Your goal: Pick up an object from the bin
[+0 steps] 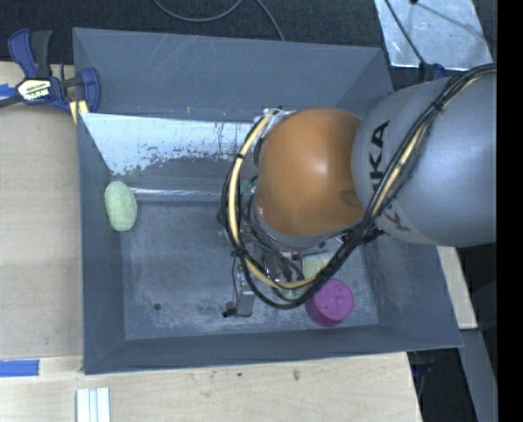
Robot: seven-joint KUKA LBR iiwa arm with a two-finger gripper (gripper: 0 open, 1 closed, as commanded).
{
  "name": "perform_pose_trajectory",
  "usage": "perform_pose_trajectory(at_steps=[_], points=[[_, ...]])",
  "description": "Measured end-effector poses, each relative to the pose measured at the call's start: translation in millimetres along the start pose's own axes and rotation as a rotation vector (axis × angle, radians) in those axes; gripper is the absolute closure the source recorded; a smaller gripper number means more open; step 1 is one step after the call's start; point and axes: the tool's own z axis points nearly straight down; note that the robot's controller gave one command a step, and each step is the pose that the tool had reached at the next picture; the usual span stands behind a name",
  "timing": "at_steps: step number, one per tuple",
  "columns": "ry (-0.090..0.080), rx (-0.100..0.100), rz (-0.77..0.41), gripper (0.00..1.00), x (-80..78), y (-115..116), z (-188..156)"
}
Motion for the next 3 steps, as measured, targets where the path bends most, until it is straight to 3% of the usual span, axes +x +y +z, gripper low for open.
perform_pose_trajectory(at_steps=[1,2,3], points=[[-0.008,-0.002,0.003,0.0,-1.8,-0.7,-4.5],[-0.013,-0.001,-0.33,0.0,-6.0,-1.9,46.7],[-0.008,0.0,-0.471,0.0,-4.4,-79.9,88.3]])
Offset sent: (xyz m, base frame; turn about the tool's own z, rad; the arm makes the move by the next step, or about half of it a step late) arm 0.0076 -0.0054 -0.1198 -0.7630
